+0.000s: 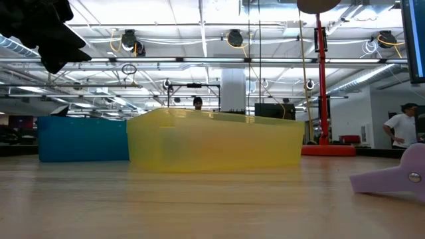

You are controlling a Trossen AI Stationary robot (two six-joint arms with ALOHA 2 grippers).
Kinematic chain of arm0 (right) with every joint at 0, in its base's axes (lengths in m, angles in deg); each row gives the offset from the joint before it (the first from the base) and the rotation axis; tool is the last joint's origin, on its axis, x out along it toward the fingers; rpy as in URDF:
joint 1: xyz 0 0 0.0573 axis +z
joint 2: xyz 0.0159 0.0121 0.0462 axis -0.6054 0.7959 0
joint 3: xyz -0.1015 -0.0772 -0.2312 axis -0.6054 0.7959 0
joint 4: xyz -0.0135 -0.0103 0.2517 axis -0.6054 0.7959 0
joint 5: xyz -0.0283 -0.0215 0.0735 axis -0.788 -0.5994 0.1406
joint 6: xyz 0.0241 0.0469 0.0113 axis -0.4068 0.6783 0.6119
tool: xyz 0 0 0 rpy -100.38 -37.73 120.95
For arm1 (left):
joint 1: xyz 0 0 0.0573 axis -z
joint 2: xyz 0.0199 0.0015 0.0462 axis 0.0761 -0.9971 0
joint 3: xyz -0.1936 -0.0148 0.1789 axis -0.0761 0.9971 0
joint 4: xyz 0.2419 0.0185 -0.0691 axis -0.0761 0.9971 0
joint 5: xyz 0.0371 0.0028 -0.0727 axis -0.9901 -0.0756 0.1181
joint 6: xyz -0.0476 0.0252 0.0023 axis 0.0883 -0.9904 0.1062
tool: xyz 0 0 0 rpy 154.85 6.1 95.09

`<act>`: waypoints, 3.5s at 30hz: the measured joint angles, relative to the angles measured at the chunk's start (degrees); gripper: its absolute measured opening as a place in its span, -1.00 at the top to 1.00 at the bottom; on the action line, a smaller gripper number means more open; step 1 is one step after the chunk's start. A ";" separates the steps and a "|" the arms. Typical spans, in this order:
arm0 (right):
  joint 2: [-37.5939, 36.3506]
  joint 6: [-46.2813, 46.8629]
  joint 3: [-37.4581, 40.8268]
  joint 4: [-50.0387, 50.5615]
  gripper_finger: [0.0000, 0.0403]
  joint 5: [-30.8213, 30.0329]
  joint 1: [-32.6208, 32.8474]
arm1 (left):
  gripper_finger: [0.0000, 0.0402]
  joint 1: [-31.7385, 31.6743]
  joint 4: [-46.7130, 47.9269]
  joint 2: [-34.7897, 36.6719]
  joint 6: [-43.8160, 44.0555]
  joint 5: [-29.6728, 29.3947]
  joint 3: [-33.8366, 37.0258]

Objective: Pick and place Stapler, Stapler remover, tape
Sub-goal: Put the blue tape into the blue bin

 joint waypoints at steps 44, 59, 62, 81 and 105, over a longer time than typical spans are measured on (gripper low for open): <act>-0.09 -7.44 0.68 -2.81 -0.07 -1.50 0.00 | 0.21 0.00 0.02 -0.02 -1.44 0.00 0.00; -0.07 -4.37 7.69 -10.82 -0.08 -0.87 -0.02 | 0.21 0.00 0.00 0.00 -1.42 0.00 0.00; -0.07 -4.39 8.31 -12.38 -0.08 -0.86 -0.02 | 0.21 0.00 0.00 -0.02 -1.42 0.00 0.00; 4.50 -8.99 8.39 -14.68 -0.08 5.18 -0.07 | 0.21 -0.02 -0.03 0.00 -1.39 -0.03 0.00; 6.53 -6.59 8.31 -8.50 0.12 0.90 -0.42 | 0.21 -0.02 -0.04 -0.01 -0.02 -3.43 0.00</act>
